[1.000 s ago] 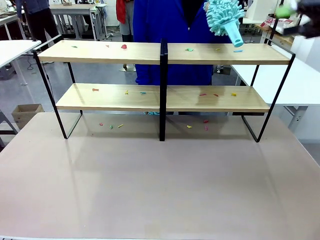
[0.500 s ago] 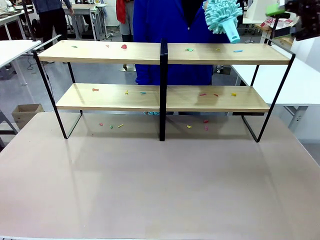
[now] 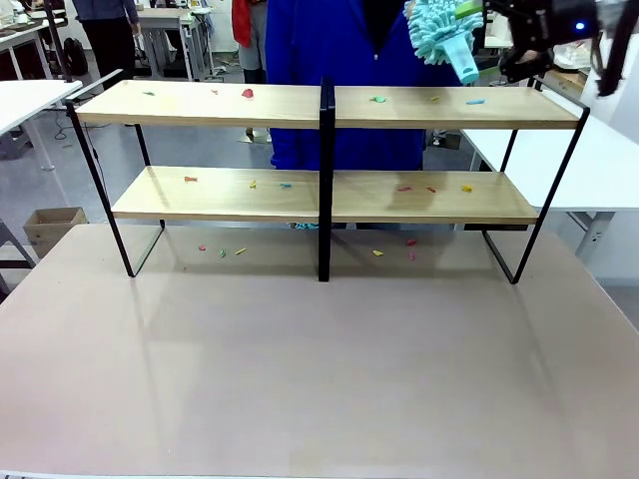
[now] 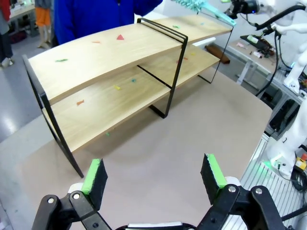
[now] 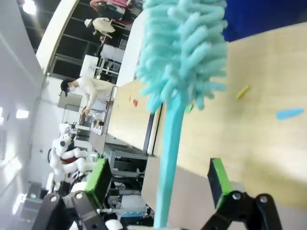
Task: Clean the shelves.
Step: Pick up the Duster when the human hands it over.
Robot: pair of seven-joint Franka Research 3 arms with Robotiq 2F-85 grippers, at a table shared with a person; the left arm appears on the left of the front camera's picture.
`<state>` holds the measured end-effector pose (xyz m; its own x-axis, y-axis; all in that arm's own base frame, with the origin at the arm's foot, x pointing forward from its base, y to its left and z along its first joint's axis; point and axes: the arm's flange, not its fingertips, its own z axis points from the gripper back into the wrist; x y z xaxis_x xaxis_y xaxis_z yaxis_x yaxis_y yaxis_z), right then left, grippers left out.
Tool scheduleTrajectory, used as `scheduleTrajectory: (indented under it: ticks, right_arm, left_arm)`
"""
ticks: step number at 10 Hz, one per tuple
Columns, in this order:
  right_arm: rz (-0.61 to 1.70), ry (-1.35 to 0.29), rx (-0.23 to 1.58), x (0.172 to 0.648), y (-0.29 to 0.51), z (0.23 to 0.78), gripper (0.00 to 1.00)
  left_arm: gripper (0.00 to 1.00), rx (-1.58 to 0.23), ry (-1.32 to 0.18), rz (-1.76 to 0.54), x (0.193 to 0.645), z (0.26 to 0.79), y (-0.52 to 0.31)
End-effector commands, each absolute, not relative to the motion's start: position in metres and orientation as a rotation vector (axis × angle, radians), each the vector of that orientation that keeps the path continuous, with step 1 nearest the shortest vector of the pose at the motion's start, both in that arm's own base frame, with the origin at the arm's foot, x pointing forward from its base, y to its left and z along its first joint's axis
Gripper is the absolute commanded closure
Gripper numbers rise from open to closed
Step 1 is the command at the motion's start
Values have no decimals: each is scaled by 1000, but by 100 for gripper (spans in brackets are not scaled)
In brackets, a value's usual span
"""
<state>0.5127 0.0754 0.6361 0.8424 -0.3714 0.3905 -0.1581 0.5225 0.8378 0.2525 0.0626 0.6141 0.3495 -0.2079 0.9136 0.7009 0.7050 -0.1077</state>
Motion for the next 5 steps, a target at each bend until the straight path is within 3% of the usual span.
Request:
scheduleTrajectory:
  ticks: [1, 4, 5]
  right_arm:
    - [-166, -554, 1015, 525, 73, 649, 0]
    - [-165, -531, 1008, 527, 70, 647, 0]
    - [-160, -531, 1010, 528, 69, 645, 35]
  left_arm:
    - [0, -543, -1056, -628, 253, 614, 63]
    - [0, -543, -1056, -628, 253, 614, 63]
    - [0, -543, -1056, -628, 253, 614, 63]
